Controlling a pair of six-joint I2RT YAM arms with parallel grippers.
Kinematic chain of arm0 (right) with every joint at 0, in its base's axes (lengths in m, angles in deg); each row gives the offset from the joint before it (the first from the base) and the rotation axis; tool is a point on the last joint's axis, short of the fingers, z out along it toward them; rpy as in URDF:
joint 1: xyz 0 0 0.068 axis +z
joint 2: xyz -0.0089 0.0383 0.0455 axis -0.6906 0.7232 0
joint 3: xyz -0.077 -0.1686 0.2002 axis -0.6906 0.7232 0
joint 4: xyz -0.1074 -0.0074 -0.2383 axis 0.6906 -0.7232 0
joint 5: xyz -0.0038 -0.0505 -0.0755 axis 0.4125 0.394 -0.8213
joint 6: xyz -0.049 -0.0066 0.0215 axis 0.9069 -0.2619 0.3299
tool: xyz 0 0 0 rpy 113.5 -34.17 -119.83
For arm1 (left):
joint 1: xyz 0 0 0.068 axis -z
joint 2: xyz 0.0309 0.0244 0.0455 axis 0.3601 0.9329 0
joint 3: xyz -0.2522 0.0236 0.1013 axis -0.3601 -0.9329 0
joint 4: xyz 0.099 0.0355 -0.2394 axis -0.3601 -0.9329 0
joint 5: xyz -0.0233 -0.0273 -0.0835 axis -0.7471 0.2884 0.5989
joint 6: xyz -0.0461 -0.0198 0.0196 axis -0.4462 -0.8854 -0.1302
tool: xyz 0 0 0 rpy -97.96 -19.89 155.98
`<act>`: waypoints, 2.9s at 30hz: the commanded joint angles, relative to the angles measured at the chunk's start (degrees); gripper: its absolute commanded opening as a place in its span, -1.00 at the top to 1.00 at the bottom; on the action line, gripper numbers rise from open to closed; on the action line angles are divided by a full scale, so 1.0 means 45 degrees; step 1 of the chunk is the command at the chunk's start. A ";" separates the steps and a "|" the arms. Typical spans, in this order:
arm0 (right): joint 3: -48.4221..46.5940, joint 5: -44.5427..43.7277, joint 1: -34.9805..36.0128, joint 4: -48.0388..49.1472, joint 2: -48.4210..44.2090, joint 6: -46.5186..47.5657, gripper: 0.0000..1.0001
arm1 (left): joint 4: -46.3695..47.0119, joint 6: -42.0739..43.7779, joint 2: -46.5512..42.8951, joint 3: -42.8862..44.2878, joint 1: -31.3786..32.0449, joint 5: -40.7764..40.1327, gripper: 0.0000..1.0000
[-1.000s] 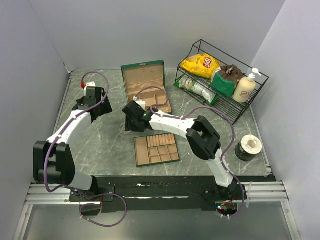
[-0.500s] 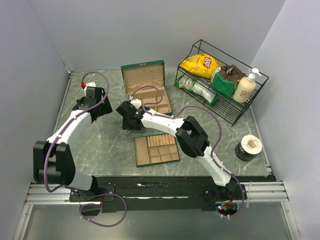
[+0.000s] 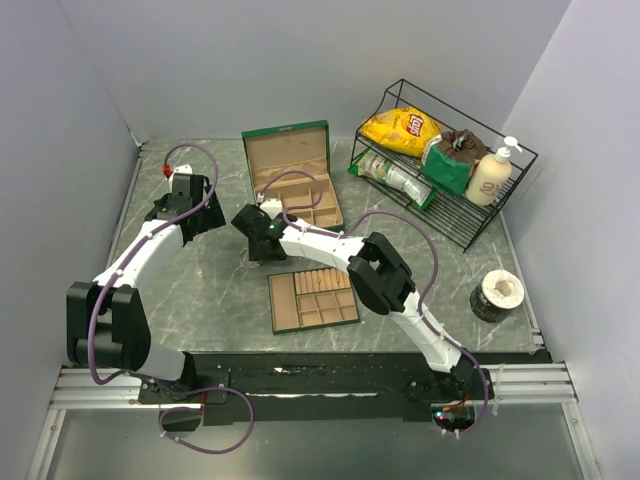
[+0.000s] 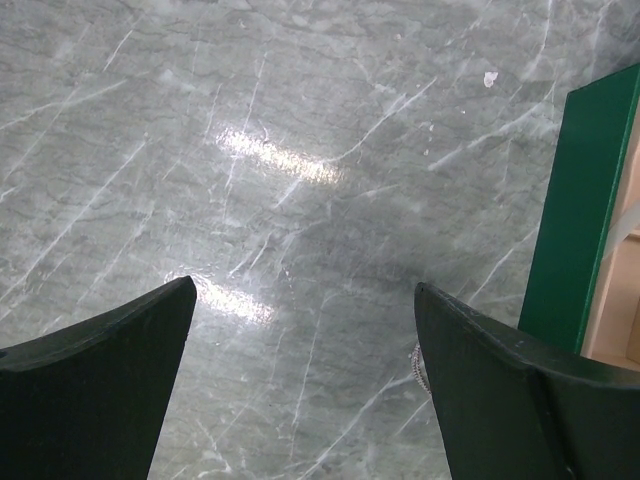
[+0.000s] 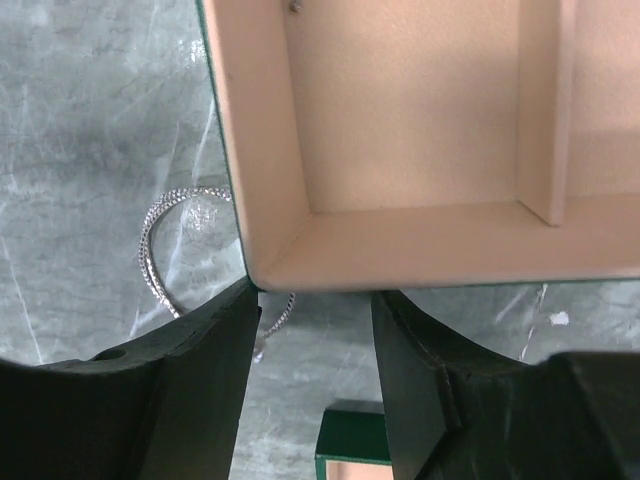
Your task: Organize the mixed jewelry
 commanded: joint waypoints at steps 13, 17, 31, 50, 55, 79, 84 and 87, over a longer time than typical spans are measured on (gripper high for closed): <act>-0.0462 -0.0155 0.0096 0.0075 0.0950 0.1163 0.21 | 0.0091 0.0068 0.0060 0.0590 0.0011 0.0263 -0.93; -0.0052 -0.0136 0.0116 0.0406 0.0717 0.1594 0.36 | 0.0072 0.0068 0.0099 0.0590 0.0011 0.0322 -0.93; 0.1276 -0.0019 0.0370 0.1773 -0.1197 0.3196 0.55 | 0.0013 -0.0068 0.0100 0.0649 0.0011 -0.0106 -0.93; 0.2233 0.0587 0.0410 0.2515 -0.3383 0.3372 0.60 | 0.1165 -0.0264 -0.1834 -0.0328 0.0011 -0.1142 -0.93; 0.2313 0.0431 0.0370 0.2458 -0.3991 0.3664 0.60 | 0.1223 -0.0225 -0.1951 -0.0425 0.0011 -0.1182 -0.93; 0.2158 0.0177 -0.2988 0.2282 -0.4248 0.4076 0.59 | 0.1243 -0.0245 -0.1620 -0.0289 0.0011 -0.0733 -0.93; 0.1533 0.0273 -0.3495 0.2166 -0.3368 0.4153 0.59 | 0.0970 -0.0147 -0.1230 -0.0055 0.0011 -0.0538 -0.93; 0.0888 0.0371 -0.3730 0.2047 -0.2821 0.4036 0.58 | 0.0989 -0.0108 -0.1170 -0.0035 0.0011 -0.0362 -0.93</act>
